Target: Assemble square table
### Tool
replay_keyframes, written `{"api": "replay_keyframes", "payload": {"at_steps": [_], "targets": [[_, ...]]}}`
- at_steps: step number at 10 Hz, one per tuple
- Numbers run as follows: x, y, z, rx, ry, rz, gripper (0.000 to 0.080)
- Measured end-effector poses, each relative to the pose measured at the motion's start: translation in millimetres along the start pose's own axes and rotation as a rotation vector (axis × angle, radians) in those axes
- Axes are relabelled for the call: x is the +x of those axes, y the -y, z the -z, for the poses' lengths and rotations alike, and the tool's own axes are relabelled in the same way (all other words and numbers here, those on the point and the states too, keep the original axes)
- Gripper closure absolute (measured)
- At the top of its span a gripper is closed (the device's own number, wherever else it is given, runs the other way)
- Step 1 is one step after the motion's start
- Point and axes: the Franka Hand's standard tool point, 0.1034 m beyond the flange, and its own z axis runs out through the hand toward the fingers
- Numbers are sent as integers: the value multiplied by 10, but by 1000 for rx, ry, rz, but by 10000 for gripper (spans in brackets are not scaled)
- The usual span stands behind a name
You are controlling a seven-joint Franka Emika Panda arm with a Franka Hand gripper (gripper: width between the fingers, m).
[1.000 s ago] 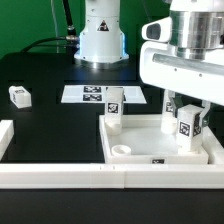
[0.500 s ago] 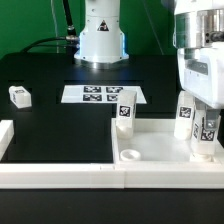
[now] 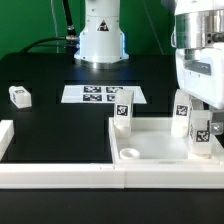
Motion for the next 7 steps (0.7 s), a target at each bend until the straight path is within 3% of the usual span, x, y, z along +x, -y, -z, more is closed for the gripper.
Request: {"api": "replay_keyframes", "payload": {"at_steps": [5,6,7], "targets": [[1,16,5,-3,3,383,150],[32,8,6,-16,-6,535,150],[118,-1,10,-50,-27,832,150]]}}
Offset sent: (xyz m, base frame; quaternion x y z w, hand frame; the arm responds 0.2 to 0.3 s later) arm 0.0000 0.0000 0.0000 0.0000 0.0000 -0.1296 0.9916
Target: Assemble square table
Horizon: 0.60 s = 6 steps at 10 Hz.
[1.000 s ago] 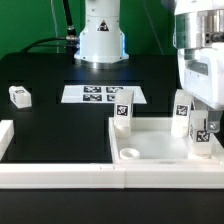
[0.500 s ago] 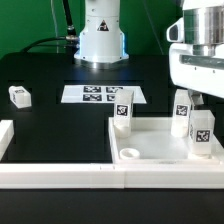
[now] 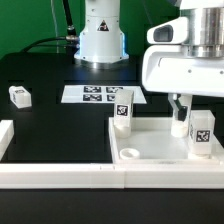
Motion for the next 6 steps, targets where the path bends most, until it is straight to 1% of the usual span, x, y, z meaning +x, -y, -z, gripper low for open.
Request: {"api": "replay_keyframes", "payload": {"at_steps": [2,3,5,6], "targets": [[54,-76,-42,-34,39,335,150],[79,-120,-79,-43,46,429,150],[84,-113,-80,-43,40,390,150],[86,-119,-81,-43,40,390,242]]}}
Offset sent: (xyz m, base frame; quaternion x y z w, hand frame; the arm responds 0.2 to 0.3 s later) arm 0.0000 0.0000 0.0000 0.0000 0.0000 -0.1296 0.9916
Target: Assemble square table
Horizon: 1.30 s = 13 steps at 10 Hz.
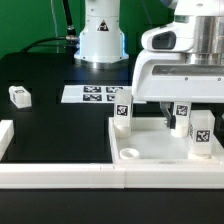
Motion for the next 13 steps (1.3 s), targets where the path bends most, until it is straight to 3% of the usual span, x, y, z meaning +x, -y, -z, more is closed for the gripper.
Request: {"api": "replay_keyframes", "payload": {"at_steps": [1,2,3,6,8,11,13], "targets": [[-1,1,-1,0,0,-38,378],[-2,4,-2,1,0,-109,378],[-4,4,-4,1,1,-199,510],[37,28,-15,4,-1,-486,509],[69,19,-27,7,39,-826,509],[69,41,-48,56,77,-1274,509],[77,249,-52,86,61,-1672,509]]}}
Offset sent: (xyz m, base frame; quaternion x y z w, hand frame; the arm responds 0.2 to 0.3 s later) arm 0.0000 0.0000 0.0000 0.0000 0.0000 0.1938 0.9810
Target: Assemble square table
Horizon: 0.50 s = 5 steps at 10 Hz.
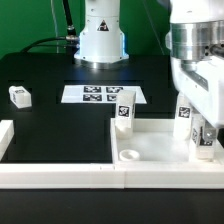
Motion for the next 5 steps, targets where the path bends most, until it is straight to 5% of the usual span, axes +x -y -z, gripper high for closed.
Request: {"api": "replay_keyframes", "payload": {"at_steps": [3,5], "targets": [[2,-3,5,5,-9,15,462],[47,-37,65,-12,-41,362,176]]}}
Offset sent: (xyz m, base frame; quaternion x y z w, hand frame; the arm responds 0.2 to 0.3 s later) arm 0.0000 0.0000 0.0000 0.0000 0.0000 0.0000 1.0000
